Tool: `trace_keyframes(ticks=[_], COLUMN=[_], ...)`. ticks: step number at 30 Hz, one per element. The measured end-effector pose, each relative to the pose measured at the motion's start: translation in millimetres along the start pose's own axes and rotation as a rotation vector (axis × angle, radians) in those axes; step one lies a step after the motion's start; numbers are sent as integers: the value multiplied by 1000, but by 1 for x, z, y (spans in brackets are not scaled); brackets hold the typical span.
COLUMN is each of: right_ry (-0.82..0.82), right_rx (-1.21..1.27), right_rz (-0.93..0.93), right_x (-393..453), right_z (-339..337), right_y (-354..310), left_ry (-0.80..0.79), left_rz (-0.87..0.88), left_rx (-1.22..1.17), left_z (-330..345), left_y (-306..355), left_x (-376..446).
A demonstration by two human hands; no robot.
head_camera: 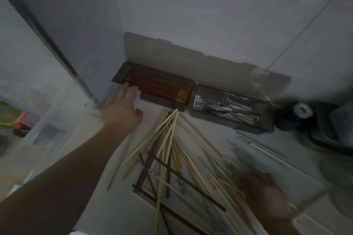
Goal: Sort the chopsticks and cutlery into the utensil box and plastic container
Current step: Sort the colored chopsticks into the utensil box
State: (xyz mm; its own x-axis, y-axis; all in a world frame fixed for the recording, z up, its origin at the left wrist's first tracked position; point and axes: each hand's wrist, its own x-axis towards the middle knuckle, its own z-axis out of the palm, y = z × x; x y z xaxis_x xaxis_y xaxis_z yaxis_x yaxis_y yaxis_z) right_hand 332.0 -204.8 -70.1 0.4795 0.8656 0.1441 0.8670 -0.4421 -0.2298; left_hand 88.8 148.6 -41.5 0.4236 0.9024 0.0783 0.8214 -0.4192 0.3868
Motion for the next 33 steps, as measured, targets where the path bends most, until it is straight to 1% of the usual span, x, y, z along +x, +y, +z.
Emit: trace_keyframes(ticks=[3,7,9,12,13,15,18,29,33], right_ry=[65,108,75,-25,-59,-79,-44,-2,-60], right_rx=[106,100,116,105,99,81,25,-82,-162], right_rz=[-44,-60,-86,-120,-101,-25,42,115,116], right_x=[-13,-28,-34,-46,-48,-48,-45,-38,-36], right_z=[-7,-3,-1,3,4,3,1,-1,-3], right_y=[-14,-20,-21,-25,-27,-28,-31,-36,-44], left_ry=[4,6,-1,-2,-1,2,4,-3,-4], left_rz=[2,9,9,12,9,8,4,0,-11], left_rx=[4,-7,-4,-6,-6,-3,-4,-17,-9], left_z=[-1,-3,-3,-5,-6,-6,-6,-4,-5], left_y=[1,2,2,4,4,5,5,4,4], left_x=[0,-1,-1,-1,-1,-2,-2,-1,-1])
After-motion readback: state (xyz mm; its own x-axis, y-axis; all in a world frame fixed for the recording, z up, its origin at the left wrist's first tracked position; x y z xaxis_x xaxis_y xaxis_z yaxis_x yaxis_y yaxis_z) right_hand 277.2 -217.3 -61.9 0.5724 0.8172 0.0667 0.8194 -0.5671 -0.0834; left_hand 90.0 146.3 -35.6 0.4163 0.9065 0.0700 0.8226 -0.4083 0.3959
